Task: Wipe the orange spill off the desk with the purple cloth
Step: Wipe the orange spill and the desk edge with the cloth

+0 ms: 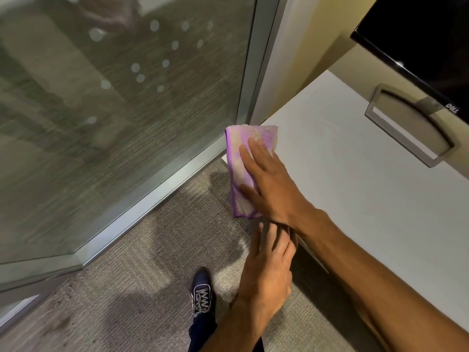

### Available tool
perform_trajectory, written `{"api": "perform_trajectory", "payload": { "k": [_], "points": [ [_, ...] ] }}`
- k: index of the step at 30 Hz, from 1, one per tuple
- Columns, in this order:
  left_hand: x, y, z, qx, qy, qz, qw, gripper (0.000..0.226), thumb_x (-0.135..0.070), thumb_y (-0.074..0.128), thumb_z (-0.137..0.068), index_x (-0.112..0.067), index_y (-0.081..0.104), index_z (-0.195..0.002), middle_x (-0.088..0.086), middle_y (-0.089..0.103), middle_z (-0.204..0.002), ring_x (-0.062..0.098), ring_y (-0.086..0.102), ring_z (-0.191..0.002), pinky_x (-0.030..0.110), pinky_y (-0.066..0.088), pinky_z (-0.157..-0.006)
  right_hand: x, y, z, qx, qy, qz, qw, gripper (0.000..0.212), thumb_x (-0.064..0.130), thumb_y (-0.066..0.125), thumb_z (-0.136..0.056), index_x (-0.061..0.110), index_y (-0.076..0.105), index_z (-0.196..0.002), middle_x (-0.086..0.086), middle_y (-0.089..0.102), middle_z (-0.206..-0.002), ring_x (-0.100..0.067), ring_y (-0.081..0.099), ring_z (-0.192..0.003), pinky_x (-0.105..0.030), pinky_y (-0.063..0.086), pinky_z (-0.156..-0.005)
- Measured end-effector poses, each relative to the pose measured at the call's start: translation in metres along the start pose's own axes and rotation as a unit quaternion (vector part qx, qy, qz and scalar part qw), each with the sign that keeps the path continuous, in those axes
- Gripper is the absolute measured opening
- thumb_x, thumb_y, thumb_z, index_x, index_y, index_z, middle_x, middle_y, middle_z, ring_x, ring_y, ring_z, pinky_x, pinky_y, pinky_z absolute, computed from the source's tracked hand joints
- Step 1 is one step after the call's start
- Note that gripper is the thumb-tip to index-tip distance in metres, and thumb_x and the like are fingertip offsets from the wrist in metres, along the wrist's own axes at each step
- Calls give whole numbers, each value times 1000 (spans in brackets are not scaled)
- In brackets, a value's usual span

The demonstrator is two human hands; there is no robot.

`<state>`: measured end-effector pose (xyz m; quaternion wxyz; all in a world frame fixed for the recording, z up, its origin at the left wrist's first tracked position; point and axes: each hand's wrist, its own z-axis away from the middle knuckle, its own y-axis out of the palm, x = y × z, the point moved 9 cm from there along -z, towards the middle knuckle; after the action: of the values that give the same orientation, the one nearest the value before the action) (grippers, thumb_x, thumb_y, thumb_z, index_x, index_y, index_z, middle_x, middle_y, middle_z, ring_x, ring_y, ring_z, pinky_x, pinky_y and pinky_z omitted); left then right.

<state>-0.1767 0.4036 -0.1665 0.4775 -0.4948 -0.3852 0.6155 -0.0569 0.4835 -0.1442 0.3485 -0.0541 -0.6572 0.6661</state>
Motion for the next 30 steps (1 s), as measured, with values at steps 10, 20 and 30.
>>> {"api": "perform_trajectory", "payload": {
  "k": [10, 20, 30],
  "points": [
    [3, 11, 4, 46, -6, 63, 997, 72, -33, 78, -69, -12, 55, -133, 11, 57, -132, 36, 42, -134, 58, 20, -121, 8, -4, 5, -36, 8, 273, 961, 103, 64, 69, -81, 2, 32, -155, -28, 50, -139, -45, 52, -123, -56, 42, -107],
    [2, 16, 3, 88, 20, 4, 996, 54, -32, 58, -93, -7, 52, -141, 16, 45, -149, 38, 21, -147, 59, -16, -119, 15, 18, -50, -19, 53, 203, 978, 95, 39, 67, -93, 9, 8, -162, -39, 0, -163, -59, -3, -150, -69, 12, -121],
    [14, 4, 5, 34, 33, -13, 999, 57, -33, 51, -94, -8, 44, -144, 17, 42, -152, 38, 23, -147, 61, -3, -120, 23, 23, -71, 11, -31, 185, 982, 65, 43, 55, -97, 11, 42, -152, -29, 24, -164, -57, 14, -150, -73, 9, -119]
  ]
}}
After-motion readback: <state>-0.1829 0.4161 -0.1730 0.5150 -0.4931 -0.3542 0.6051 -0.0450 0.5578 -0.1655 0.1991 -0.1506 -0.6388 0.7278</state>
